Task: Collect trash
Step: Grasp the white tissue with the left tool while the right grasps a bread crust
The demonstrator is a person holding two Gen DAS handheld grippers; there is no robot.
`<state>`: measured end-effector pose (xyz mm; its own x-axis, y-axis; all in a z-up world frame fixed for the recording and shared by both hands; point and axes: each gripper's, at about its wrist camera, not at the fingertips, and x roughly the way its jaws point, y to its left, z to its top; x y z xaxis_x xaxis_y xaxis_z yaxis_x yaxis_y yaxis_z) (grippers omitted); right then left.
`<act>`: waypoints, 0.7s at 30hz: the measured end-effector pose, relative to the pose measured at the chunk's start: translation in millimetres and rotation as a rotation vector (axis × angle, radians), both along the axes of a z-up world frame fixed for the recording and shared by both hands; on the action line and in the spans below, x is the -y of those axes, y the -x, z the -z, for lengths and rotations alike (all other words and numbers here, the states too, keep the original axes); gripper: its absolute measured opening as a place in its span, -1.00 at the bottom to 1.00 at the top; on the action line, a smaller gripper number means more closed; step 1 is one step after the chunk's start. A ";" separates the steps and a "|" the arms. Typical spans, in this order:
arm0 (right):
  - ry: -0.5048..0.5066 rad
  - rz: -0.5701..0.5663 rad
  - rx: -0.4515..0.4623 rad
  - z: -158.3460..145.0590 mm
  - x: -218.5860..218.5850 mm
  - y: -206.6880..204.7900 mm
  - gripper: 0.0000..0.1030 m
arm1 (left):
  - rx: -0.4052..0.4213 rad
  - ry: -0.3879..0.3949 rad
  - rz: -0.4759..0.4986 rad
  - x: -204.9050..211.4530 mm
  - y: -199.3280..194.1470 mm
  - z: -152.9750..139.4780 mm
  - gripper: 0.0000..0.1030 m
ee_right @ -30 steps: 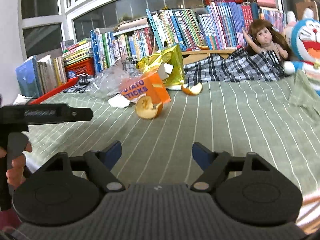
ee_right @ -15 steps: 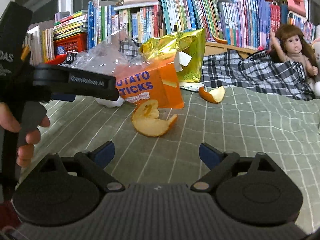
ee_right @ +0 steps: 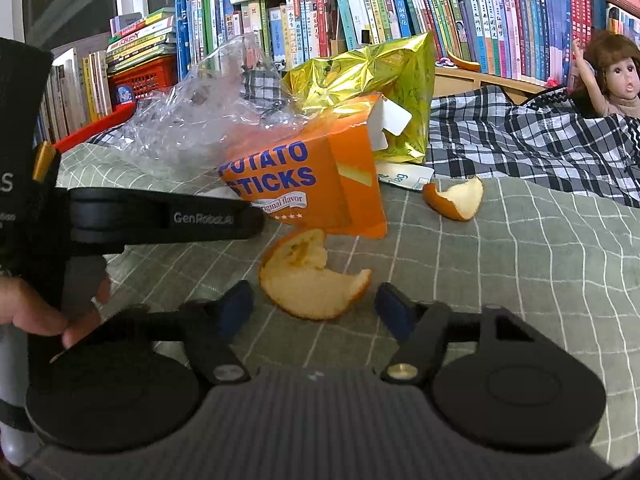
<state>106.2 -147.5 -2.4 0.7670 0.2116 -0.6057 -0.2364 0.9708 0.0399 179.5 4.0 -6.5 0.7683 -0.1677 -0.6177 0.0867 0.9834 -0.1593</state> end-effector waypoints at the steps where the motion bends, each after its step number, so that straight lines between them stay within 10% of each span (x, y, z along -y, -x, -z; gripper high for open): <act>1: -0.011 -0.003 0.002 -0.6 1.2 0.8 0.09 | 0.001 0.004 0.000 -0.7 1.4 -1.2 -0.37; 21: -0.054 0.016 0.045 -14.3 20.8 45.6 -0.16 | 0.041 -0.011 0.048 2.8 76.0 -30.6 -0.43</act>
